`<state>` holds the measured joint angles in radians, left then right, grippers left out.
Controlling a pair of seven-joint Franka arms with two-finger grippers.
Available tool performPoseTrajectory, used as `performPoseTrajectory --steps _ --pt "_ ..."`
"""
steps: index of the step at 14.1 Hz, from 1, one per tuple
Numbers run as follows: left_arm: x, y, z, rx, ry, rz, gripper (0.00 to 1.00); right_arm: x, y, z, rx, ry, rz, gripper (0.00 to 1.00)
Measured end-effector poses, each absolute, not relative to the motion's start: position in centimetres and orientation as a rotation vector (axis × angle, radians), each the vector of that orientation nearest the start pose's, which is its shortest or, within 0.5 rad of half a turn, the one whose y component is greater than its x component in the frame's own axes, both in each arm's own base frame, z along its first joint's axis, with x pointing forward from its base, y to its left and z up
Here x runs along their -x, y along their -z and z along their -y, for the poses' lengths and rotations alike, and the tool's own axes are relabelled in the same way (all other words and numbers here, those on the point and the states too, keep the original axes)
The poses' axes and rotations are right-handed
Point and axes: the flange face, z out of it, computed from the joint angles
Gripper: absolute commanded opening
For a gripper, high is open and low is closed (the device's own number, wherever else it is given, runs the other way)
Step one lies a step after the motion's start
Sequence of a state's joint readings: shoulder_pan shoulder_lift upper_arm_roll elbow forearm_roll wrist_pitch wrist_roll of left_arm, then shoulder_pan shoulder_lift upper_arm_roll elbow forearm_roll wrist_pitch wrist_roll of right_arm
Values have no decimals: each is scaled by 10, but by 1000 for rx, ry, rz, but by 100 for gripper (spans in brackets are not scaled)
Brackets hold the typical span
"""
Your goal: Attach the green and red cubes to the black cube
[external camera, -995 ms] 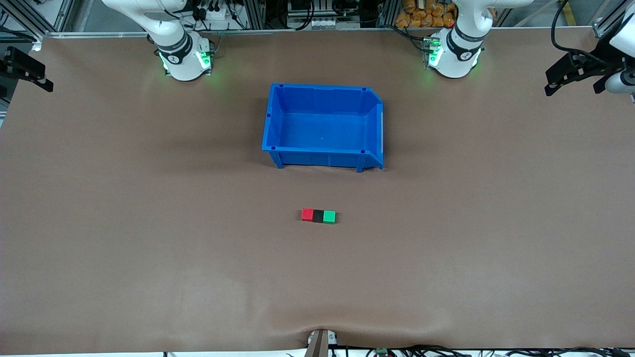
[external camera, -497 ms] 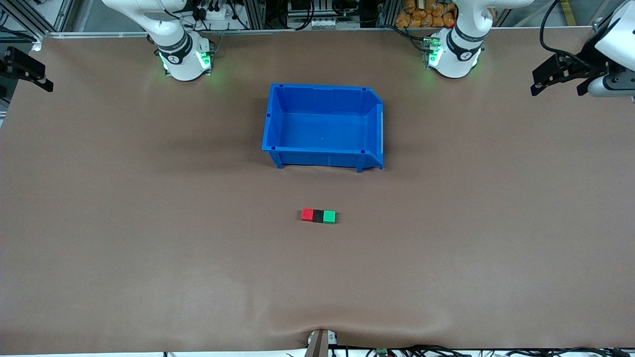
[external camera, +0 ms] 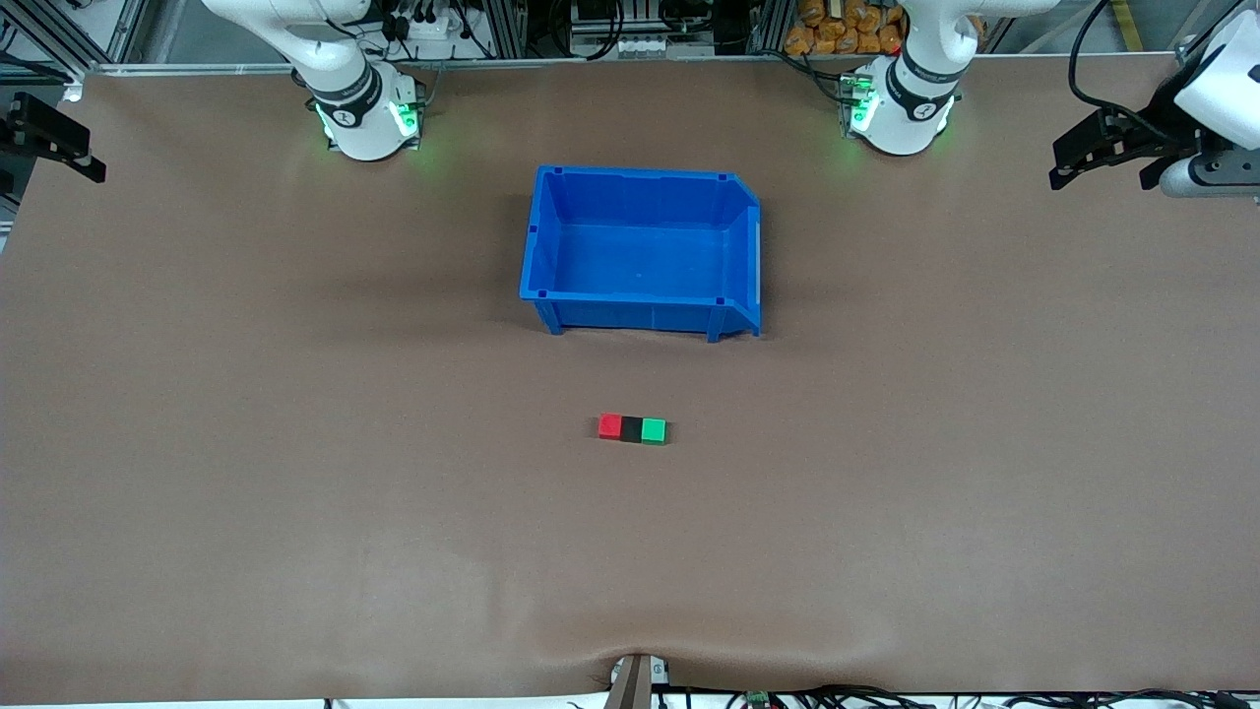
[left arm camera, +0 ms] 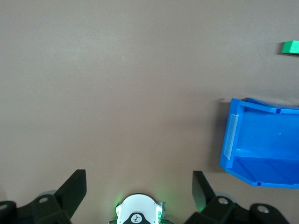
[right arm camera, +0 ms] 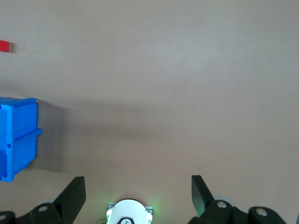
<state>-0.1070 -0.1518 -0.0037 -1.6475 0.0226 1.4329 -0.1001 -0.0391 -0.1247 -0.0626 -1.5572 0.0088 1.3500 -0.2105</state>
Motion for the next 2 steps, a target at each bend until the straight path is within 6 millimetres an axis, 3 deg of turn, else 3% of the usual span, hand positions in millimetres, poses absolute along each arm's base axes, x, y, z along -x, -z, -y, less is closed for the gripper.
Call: performPoseTrajectory --steps 2 --pt "-488 -656 50 3092 -99 -10 100 -488 -677 51 3105 -124 173 100"
